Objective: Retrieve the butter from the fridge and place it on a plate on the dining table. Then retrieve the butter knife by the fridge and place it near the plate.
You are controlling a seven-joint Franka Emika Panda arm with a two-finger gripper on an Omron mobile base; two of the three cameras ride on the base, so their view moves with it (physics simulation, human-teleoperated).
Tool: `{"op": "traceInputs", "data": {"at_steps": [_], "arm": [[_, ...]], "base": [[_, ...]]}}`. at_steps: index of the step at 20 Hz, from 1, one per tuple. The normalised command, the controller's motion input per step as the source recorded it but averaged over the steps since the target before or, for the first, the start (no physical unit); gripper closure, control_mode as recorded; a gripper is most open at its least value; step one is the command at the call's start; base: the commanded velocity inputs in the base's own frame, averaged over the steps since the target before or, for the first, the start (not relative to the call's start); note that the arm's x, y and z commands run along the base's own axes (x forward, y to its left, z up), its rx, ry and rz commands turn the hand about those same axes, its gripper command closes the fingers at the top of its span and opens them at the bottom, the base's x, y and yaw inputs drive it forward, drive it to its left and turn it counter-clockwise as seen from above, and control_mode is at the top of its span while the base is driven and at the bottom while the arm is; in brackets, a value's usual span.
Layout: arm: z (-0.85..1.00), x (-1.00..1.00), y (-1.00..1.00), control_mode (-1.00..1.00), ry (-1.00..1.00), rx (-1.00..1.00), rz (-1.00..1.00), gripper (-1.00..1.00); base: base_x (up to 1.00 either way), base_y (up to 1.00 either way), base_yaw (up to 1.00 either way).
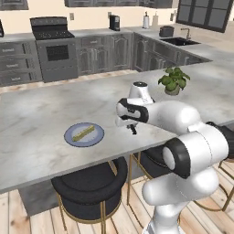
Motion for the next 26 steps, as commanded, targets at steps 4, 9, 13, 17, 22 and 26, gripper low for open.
{"op": "traceInputs", "data": {"at_steps": [4, 9, 13, 17, 22, 26], "arm": [[-0.54, 0.59, 0.44, -1.0, 0.0, -0.04, -0.11, 1.0], [-0.63, 0.86, 0.17, -1.0, 0.01, -0.05, -0.14, 1.0], [-0.71, 0.81, 0.0, -1.0, 0.04, -0.06, -0.09, 1.0], [-0.52, 0.38, -0.03, -1.0, 0.02, -0.02, -0.02, 1.0], [-0.26, 0.31, -0.01, -1.0, 0.0, 0.01, 0.05, 1.0], [-0.31, 0.34, 0.0, -1.0, 0.0, 0.0, 0.06, -1.0]], "base": [[0.0, 0.0, 0.0], [0.0, 0.0, 0.0], [0.0, 0.0, 0.0], [0.0, 0.0, 0.0], [0.0, 0.0, 0.0], [0.0, 0.0, 0.0]]}}
